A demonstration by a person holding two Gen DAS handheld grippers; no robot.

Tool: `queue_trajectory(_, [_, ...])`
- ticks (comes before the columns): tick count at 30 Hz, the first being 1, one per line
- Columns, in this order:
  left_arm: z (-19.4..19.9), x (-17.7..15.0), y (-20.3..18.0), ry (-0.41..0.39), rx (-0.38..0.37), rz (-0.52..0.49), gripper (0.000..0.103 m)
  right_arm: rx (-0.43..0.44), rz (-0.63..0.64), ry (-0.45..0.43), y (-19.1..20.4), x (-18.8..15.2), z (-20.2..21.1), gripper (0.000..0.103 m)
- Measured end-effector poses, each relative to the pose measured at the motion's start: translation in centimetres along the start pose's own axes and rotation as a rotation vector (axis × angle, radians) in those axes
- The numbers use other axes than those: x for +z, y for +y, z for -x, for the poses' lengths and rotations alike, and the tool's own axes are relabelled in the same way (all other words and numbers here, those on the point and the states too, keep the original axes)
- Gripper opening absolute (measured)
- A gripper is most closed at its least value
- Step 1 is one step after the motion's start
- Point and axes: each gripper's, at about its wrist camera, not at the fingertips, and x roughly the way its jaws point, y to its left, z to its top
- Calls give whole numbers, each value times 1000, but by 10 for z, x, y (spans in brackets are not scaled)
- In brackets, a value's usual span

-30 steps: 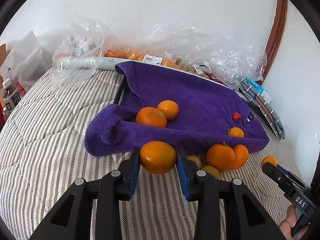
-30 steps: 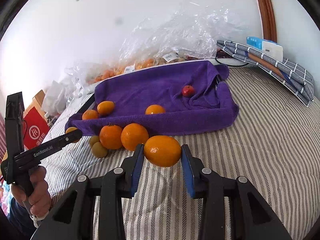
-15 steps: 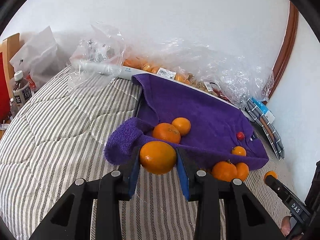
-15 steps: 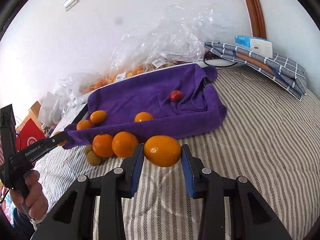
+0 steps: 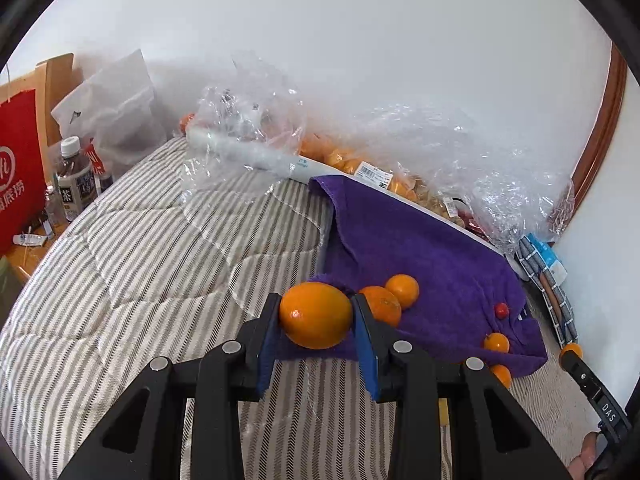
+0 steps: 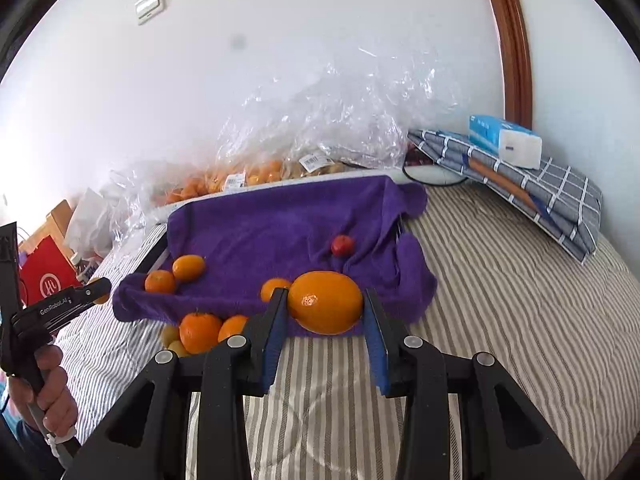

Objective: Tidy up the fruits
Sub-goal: 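Grasp an orange with the left tool while the right tool carries its orange, then lower both held oranges onto the purple towel and open both tools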

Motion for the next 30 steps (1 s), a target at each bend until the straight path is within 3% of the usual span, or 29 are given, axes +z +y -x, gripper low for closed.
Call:
queue_trajectory(2, [0,11,-1,4,19,9,33,-6,8,-5,0,11,-2,37])
queue_trajectory(5, [-1,30,-7,-20,-8,42,33,-13,30,-33,2,29,-6,37])
queue_trajectory(13, [-49,55,-45,1,20,-17,33,-14,27,-49,-2,58,-37,37])
queue_trajectory(22, [-95,36,-60,71,-1,-60,33,27,-9,35,-12,42,-78,37])
queue_trajectory(27, [-99,32,-60,71,-62,-49,33,75,-31,98,-10,35,-92,37])
queue_trajectory(30, [-101,31,-58,82,-98,-22,33,58,-4,106,-4,31,-98,37])
